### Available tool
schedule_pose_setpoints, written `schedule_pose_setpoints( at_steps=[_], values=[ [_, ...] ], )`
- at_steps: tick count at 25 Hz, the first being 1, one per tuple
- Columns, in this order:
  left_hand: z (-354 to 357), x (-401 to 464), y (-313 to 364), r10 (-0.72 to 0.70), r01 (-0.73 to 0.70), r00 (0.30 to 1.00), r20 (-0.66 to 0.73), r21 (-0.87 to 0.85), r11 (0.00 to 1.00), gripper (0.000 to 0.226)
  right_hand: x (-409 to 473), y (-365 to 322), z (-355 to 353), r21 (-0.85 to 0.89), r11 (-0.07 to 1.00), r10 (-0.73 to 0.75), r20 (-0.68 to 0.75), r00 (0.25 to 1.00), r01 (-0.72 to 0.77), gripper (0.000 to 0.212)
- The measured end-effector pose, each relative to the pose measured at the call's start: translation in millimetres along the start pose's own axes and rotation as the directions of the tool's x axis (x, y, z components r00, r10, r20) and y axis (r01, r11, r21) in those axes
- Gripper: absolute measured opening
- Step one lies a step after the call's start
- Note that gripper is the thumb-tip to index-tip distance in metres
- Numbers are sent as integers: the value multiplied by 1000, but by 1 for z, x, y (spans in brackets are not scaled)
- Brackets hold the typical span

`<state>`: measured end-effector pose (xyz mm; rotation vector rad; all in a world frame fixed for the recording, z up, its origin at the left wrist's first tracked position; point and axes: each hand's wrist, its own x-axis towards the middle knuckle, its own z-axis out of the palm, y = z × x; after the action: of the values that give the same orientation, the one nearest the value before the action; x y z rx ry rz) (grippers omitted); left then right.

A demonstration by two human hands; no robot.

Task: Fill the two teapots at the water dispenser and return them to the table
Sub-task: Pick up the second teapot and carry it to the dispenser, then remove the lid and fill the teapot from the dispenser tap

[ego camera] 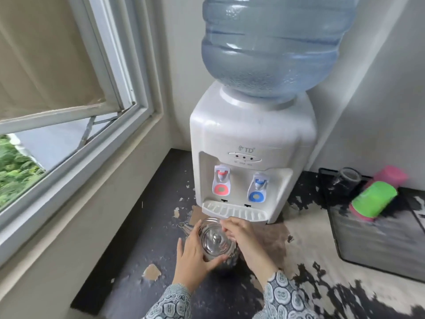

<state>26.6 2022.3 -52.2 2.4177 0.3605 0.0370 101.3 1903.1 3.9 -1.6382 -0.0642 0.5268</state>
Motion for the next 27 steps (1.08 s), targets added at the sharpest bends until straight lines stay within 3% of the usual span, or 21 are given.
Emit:
schedule_pose_setpoints(
  at_steps=[6,9,13,17,23,25,27],
  values=[
    [6,-1,-8,14,-16,999,34,72,997,108,1,9,-11,-7,998,-55,22,998,55,27],
    [8,-2,-10,2,-6,998,55,77,997,103,-1,21,-13,-127,981,-146,22,989,148,25],
    [7,1,-11,-11,4,998,67,100,995,107,7,37,-8,-228,949,-255,-152,955,217,13],
    [7,0,-11,-2,-8,998,64,154,988,101,11,55,-2,-95,991,-121,-269,956,99,26],
    [8,4,-13,20,-29,999,41,234,972,112,18,53,-7,-145,985,57,-216,975,-90,26],
    [7,6,-13,37,-41,999,22,253,967,115,14,54,-1,-263,963,-30,-346,938,-66,21],
    [5,8,-12,58,-58,998,7,252,966,117,4,53,5,-470,882,-263,-430,864,35,10]
  ],
)
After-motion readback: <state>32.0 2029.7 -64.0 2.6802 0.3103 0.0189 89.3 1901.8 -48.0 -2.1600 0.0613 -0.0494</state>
